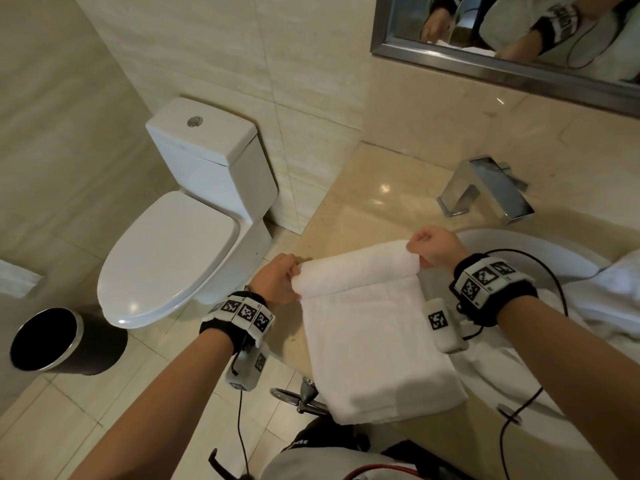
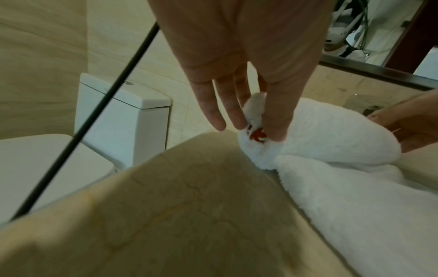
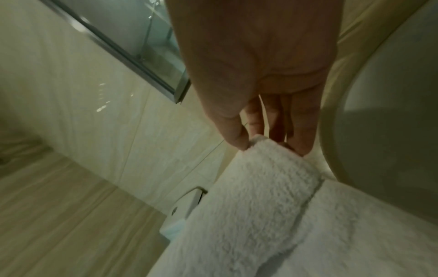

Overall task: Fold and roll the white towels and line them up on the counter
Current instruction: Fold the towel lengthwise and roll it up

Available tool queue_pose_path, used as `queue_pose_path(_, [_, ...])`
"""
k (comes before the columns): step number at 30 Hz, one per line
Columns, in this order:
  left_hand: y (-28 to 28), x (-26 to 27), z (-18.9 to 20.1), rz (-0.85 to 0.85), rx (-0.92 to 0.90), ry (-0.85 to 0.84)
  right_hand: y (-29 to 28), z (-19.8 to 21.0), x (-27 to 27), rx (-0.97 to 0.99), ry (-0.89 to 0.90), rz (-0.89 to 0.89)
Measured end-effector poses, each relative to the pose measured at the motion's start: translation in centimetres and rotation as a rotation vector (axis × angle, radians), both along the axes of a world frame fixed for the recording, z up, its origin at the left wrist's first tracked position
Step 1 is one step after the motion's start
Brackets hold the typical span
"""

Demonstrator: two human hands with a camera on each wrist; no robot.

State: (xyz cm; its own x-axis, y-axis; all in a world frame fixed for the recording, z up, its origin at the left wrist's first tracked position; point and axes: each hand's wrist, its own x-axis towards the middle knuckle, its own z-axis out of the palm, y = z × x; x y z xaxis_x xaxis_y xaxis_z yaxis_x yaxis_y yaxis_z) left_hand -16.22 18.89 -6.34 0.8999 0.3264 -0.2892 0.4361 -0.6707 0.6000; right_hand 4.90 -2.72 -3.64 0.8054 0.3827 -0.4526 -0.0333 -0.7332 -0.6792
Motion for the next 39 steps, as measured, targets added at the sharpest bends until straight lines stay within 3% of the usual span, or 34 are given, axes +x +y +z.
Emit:
queue_pose_path(9, [-1.6,-0.1,1.0,-0.118,0.249,0.048,0.1,0.1,-2.0,-0.253,-0.186,0.080])
queue_pose_path(13, [-2.2,-0.1,1.1,-0.189,0.318,0.069,-0.1,-0.4,-2.8,-0.185,-0.243,0.047])
queue_pose_path(17, [-2.4,-0.2,1.0,-0.139,0.306,0.135,-0.2,-0.6,-2.6,-0.197,-0.218,0.022])
queue_pose_path(25, [-2.2,-0.2,0.6,0.092,-0.024,0.115,-0.3,-0.8,-3.0,-0.207,-0.148,0.050])
queue_pose_path(28, [-2.2,-0.3,0.3,0.197,-0.231,0.148,-0.5,-0.9,-3.0,-0.207,-0.135,0.062])
queue_pose_path(32, [-3.2,-1.0,0.1,0.305,-0.513,0.030,-1.4,-1.4,-3.0,-0.191,-0.216,0.062])
queue_pose_path(36, [-3.9,-0.9,0.0,0.447,-0.630,0.022,-2.2,-2.0,-3.5,-0.096,-0.286,0.038])
queue_pose_path(39, [-3.7,-1.4,-0.4,0.436,-0.548,0.014,-2.8,-2.0,-3.5,-0.045,-0.250,0.040])
